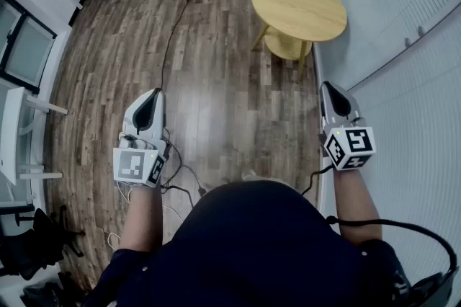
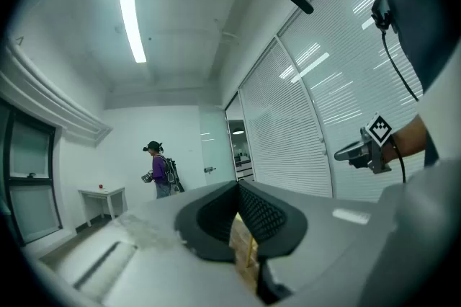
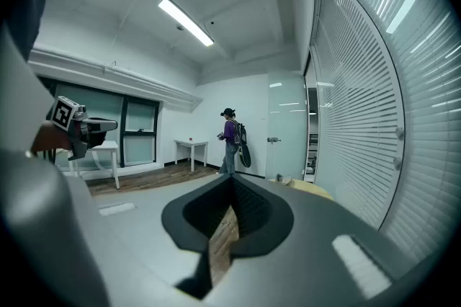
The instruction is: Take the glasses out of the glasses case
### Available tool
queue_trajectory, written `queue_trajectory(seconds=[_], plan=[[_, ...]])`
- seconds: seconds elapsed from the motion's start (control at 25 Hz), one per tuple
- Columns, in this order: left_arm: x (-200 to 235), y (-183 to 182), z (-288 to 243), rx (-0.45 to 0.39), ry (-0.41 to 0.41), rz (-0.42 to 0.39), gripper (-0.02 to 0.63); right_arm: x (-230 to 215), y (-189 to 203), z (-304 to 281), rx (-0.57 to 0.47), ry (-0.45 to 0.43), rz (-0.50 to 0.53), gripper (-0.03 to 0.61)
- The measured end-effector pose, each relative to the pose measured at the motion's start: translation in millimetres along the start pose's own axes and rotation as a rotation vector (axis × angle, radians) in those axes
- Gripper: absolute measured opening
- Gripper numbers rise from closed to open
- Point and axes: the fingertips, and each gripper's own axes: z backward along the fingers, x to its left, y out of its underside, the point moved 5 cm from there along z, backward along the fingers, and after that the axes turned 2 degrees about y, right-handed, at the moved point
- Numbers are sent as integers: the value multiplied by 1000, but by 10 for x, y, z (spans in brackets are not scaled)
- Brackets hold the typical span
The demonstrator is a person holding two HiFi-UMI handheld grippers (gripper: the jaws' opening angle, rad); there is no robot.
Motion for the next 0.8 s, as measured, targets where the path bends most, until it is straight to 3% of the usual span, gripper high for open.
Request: queue_trajectory(seconds=[0.28,0.44,0.8], plan=[[-19,-7,-140,27,-22,-31,4,-6,175,-291,2,-71,-52,9],[21,11,-344,27,16,-32,4,-18,230,-588,17,-70,-70,9],[1046,338,-1140,22,47,-18,3,135,83,-1673,10,-9,-84,9]])
